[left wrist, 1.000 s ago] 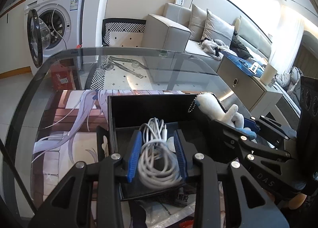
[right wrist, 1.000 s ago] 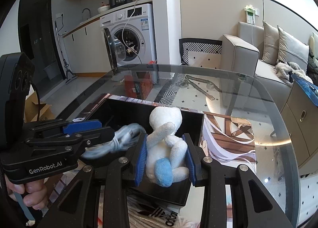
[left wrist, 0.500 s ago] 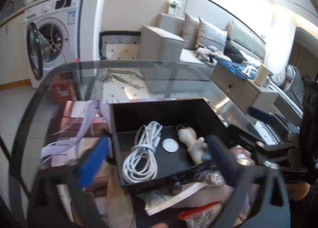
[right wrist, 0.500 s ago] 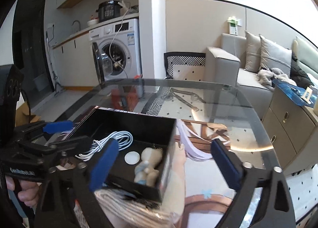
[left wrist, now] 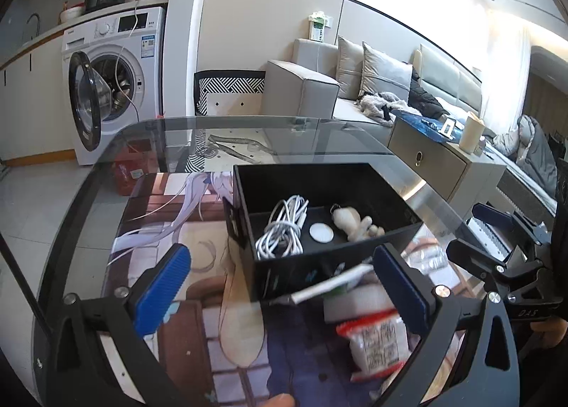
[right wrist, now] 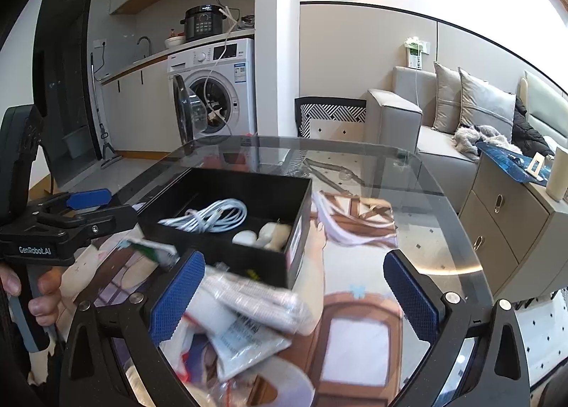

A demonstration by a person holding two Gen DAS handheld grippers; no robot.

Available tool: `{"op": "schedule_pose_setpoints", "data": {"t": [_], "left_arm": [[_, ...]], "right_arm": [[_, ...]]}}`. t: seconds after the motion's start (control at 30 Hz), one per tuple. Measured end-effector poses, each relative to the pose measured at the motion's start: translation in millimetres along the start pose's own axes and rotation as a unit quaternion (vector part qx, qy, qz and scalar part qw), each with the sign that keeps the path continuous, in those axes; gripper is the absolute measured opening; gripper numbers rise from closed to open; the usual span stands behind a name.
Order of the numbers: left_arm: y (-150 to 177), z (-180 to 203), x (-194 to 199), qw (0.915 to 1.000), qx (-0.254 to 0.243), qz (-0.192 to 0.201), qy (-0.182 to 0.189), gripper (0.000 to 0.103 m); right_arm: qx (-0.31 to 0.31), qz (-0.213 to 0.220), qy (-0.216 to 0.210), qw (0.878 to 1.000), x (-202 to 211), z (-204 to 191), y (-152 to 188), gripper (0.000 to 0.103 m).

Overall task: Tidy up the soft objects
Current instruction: 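Withdraw both open tools from the box back toward the pile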

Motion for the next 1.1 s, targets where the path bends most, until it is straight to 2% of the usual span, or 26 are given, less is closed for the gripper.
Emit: {"op": "schedule_pose_setpoints", "data": {"t": [0.43, 0.8, 1.1], "left_arm": [[30.6, 17.6, 24.8, 0.9992, -0.037, -0.002, -0.012, 0.103], [50.2, 8.4, 32.4, 0.9996, -0.016, -0.007, -0.021, 0.103], [67.8, 8.7, 32.7, 0.9995, -0.016, -0.020, -0.020, 0.103]], "right_arm": [[0.001, -0.019, -0.023, 1.000, 33.4, -17.6, 46.0, 0.102], [0.035, -0.036, -0.064, 0.997, 49.2, -44.4, 76.0, 0.102], [0.035, -0.062, -0.091, 0.993, 47.4, -59.7, 95.7, 0.102]]}}
Point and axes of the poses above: each gripper's, at about its wrist camera, not at the fingertips, and x roughly against the way its jaws point, z to its right, y to its underside, the point moved 8 cm from there along -x, roughly the way its jaws point, and after that the axes turned 10 degrees about y, right-handed, at the moved point
